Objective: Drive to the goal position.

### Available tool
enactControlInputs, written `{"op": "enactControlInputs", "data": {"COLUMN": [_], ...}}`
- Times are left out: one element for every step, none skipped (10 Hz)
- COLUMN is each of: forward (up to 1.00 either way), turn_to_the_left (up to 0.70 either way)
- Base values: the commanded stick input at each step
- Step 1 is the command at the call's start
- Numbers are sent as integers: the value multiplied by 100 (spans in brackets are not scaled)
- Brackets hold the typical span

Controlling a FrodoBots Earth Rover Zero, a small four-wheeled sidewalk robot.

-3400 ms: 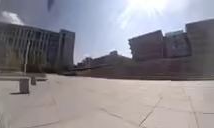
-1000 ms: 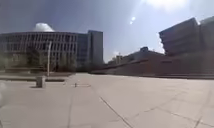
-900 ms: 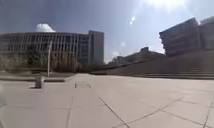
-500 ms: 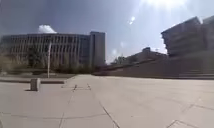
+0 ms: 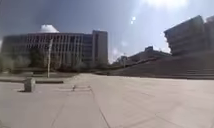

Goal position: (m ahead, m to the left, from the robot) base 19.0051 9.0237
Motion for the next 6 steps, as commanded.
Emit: {"op": "enactControlInputs", "data": {"forward": [100, 100, 100, 100, 100, 100], "turn_to_the_left": [7, 7, 7, 7, 7, 7]}}
